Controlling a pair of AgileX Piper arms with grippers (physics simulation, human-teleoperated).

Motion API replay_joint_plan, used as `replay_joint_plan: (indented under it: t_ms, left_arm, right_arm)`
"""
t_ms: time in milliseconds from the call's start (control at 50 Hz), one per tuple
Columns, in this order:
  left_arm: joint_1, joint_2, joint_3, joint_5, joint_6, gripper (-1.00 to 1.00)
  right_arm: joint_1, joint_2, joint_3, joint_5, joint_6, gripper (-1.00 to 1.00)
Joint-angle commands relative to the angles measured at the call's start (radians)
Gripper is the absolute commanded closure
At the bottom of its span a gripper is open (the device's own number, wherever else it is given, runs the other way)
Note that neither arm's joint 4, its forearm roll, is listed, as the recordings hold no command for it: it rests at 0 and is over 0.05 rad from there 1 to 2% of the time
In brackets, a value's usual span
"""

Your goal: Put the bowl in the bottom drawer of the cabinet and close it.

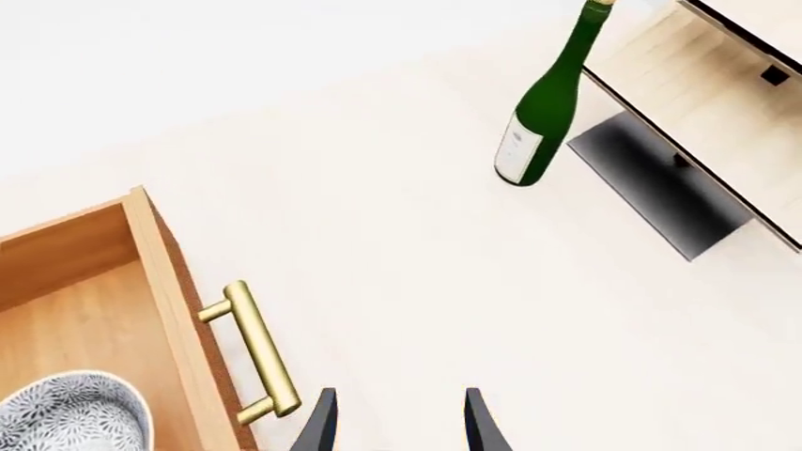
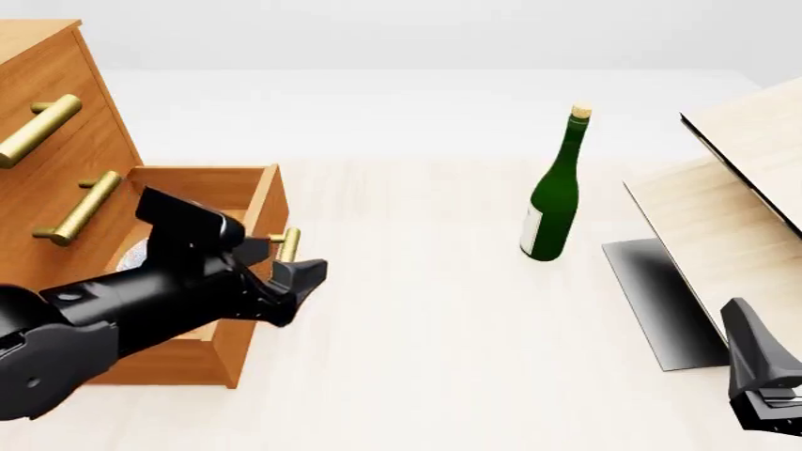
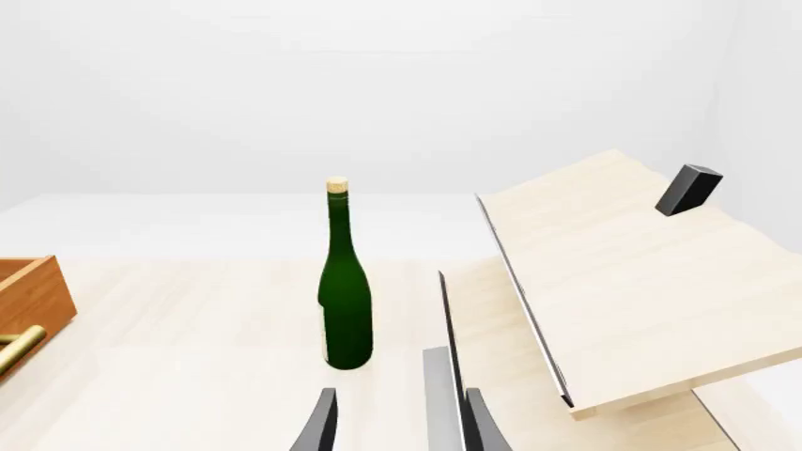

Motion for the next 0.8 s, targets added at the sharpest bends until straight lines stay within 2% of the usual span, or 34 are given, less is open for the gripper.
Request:
replay_joint_plan:
  t_ms: [20, 60, 80, 140, 180, 300, 420, 460, 800]
  left_arm:
    - [-0.071, 0.011, 0.003, -0.016, -0.065, -1.00]
    - [-0.077, 0.013, 0.004, -0.020, -0.069, -1.00]
    - [-0.109, 0.039, 0.016, -0.042, -0.104, -1.00]
    - [-0.139, 0.052, 0.029, -0.061, -0.124, -1.00]
    - [-0.127, 0.045, 0.028, -0.057, -0.117, -1.00]
    - [-0.145, 0.065, 0.042, -0.083, -0.158, -1.00]
    - [-0.164, 0.115, 0.074, -0.145, -0.245, -1.00]
    - [-0.157, 0.127, 0.079, -0.157, -0.239, -1.00]
    - [-0.126, 0.183, 0.118, -0.231, -0.365, -1.00]
  right_arm:
    - [0.000, -0.001, 0.001, 0.000, 0.000, -1.00]
    - [0.000, -0.001, 0.001, 0.000, 0.000, -1.00]
    - [0.000, -0.001, 0.001, 0.000, 0.000, -1.00]
    - [0.000, -0.001, 0.001, 0.000, 0.000, -1.00]
    - [0.000, -0.001, 0.001, 0.000, 0.000, -1.00]
    - [0.000, -0.001, 0.001, 0.000, 0.000, -1.00]
    - [0.000, -0.001, 0.001, 0.000, 0.000, -1.00]
    - [0.000, -0.001, 0.001, 0.000, 0.000, -1.00]
    - [0.000, -0.001, 0.001, 0.000, 0.000, -1.00]
